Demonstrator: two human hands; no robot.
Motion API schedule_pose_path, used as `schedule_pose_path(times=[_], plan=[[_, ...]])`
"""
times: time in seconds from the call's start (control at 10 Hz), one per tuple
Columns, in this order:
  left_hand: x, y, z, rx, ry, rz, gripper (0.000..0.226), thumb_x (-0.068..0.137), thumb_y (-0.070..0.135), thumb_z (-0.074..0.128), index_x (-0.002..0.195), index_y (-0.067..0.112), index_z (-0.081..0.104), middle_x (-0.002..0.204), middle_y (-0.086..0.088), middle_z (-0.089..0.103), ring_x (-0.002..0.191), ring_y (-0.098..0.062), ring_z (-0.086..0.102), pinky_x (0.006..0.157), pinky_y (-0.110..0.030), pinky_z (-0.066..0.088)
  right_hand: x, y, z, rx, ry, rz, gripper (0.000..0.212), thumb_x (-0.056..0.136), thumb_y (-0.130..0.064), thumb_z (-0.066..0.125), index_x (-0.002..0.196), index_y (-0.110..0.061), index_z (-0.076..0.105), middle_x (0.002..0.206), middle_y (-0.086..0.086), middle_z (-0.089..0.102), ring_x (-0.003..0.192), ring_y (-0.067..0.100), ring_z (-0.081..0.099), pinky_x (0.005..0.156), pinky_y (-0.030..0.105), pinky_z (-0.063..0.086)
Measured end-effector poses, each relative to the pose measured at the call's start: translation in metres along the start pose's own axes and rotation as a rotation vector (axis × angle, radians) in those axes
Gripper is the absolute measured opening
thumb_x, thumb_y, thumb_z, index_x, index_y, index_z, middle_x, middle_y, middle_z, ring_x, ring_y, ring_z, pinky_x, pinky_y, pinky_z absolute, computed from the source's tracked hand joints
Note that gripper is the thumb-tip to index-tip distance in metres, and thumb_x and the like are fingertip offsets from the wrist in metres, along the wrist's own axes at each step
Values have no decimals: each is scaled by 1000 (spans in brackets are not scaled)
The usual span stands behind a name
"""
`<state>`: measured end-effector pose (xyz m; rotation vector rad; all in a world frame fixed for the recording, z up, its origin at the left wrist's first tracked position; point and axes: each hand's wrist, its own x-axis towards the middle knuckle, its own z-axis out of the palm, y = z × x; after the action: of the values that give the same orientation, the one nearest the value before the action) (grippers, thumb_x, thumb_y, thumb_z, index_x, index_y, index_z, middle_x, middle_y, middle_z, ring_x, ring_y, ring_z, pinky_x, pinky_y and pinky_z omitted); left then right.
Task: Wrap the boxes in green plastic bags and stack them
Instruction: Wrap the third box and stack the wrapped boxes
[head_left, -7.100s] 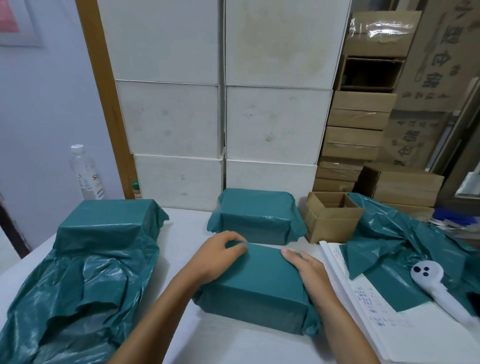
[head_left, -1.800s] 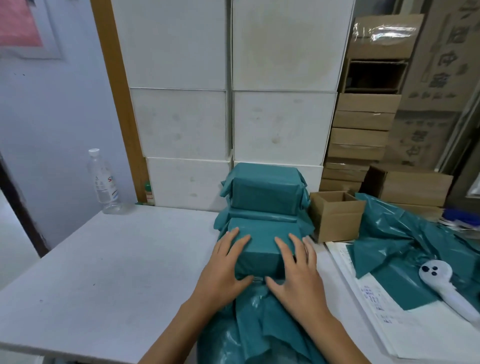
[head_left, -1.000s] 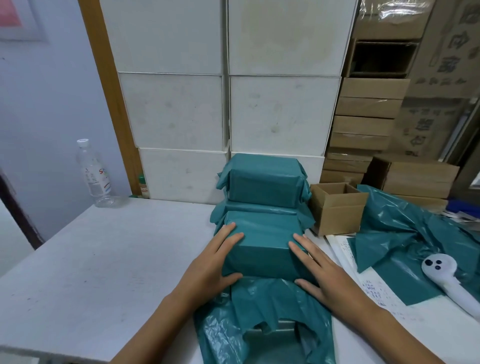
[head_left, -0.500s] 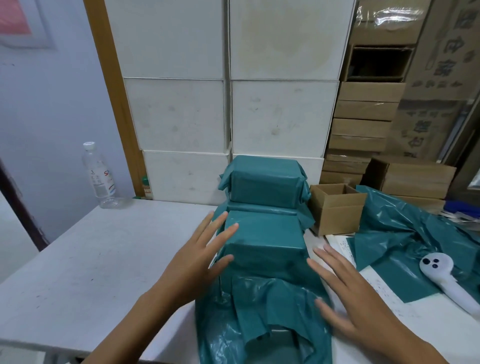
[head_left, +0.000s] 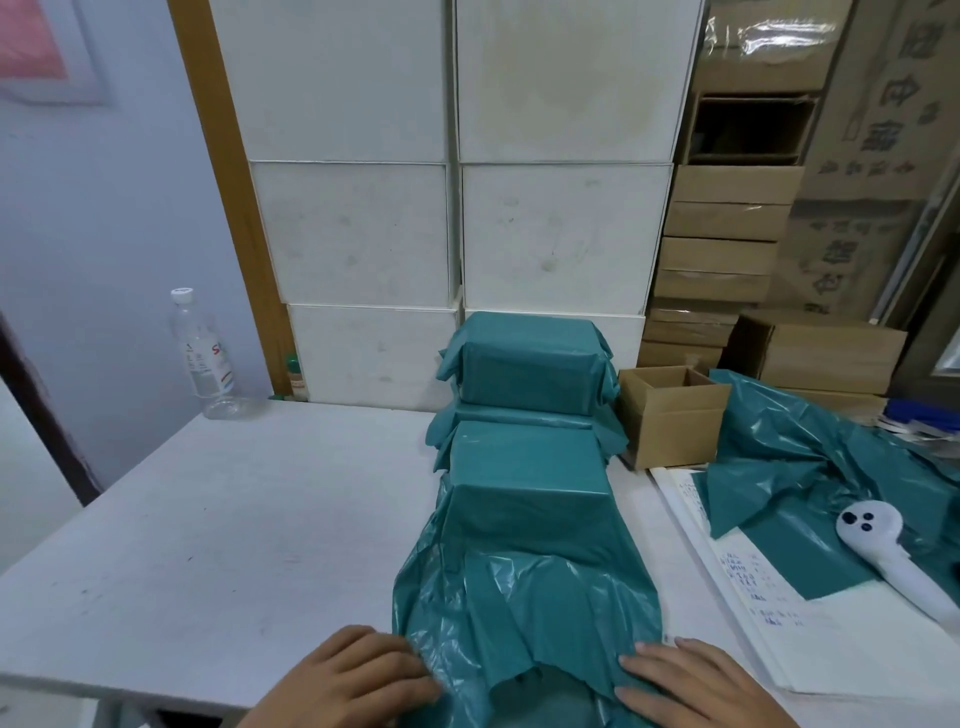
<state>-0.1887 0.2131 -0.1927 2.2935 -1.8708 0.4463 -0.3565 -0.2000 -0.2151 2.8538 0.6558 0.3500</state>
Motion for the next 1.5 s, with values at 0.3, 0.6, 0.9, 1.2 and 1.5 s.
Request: schedule_pose_path(times=[0.3, 0.6, 0.9, 1.2, 1.5], plan=[[16, 3, -8, -229, 245, -99, 15, 108, 36, 57, 110, 34, 72, 104, 23, 66, 97, 6, 62, 89, -13, 46, 40, -15, -21, -152, 776, -50, 40, 69, -77, 74, 83, -55, 44, 98, -53, 50, 85, -31, 49, 59, 11, 42], [78, -16, -63, -664, 502, -524, 17, 105, 33, 56, 101, 33, 73, 97, 16, 74, 93, -14, 70, 75, -19, 56, 67, 11, -97, 910, 558, 501, 29, 101, -51, 58, 112, -32, 77, 111, -15, 77, 106, 4, 69, 87, 18, 50], [178, -75, -48, -885, 533, -950, 21, 110, 36, 48, 106, 30, 68, 102, 13, 75, 91, -2, 72, 78, -28, 60, 178, 67, -88, 1144, 546, 910, 22, 110, -34, 47, 110, -23, 66, 107, -8, 73, 101, 8, 68, 85, 29, 54], [182, -81, -20, -765, 550, -1059, 21, 107, 32, 50, 94, 22, 62, 91, 5, 72, 85, -16, 70, 73, -36, 59, 192, 64, -63, 1063, 578, 1029, 24, 106, -28, 50, 89, -11, 54, 86, 7, 67, 84, 25, 63, 75, 43, 50], [187, -72, -30, -575, 507, -1057, 19, 108, 31, 45, 94, 25, 56, 85, 8, 67, 77, -9, 63, 60, -26, 43, 189, 58, -58, 1052, 561, 1094, 29, 100, -23, 55, 74, -16, 43, 71, 6, 51, 68, 18, 46, 62, 37, 35]])
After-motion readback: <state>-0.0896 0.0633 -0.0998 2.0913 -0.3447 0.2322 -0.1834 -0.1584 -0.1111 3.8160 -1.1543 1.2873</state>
